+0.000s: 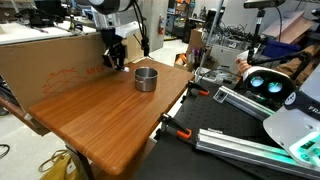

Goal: Pick up the marker from the table and put it in the pot

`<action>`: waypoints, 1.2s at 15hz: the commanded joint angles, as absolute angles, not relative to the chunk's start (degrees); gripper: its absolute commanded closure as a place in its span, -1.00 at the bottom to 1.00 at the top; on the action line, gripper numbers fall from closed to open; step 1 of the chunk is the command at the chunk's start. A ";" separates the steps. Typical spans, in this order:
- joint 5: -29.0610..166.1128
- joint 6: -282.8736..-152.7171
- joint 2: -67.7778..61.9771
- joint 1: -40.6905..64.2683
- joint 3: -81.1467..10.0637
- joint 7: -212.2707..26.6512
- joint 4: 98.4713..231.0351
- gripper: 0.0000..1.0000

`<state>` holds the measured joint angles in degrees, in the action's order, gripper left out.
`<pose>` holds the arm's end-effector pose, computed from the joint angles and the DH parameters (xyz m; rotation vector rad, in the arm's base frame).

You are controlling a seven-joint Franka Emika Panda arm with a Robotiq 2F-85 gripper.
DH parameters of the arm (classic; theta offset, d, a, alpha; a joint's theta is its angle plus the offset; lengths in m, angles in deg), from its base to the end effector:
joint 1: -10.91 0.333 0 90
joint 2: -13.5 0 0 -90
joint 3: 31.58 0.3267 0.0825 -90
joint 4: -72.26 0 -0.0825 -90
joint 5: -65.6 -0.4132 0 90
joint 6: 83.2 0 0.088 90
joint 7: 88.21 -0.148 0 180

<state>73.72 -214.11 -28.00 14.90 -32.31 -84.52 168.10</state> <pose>0.6895 0.0320 0.1186 3.0081 0.3367 -0.1708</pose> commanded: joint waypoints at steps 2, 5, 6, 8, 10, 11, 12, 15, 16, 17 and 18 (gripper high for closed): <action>77.96 -219.87 -19.51 17.10 -33.96 -89.10 177.91 0.87; 81.28 -222.93 -14.38 19.08 -34.46 -92.65 183.65 0.87; 82.87 -224.09 -12.68 20.01 -34.75 -94.44 185.68 0.87; 86.54 -226.03 -9.48 22.03 -35.22 -98.79 189.67 0.87; 91.43 -227.55 -7.07 24.56 -36.30 -105.59 193.01 0.87; 94.13 -227.87 -6.14 25.73 -36.94 -109.52 194.41 0.87; 96.68 -227.70 -5.31 26.71 -37.38 -113.20 195.59 0.87; 104.41 -228.01 -3.17 28.66 -38.12 -123.63 199.26 0.87; 107.02 -227.98 -2.63 29.07 -38.21 -126.93 200.31 0.87; 109.00 -228.27 -2.14 29.02 -37.99 -129.26 201.29 0.87; 111.44 -228.35 -1.61 29.11 -37.87 -132.25 202.24 0.87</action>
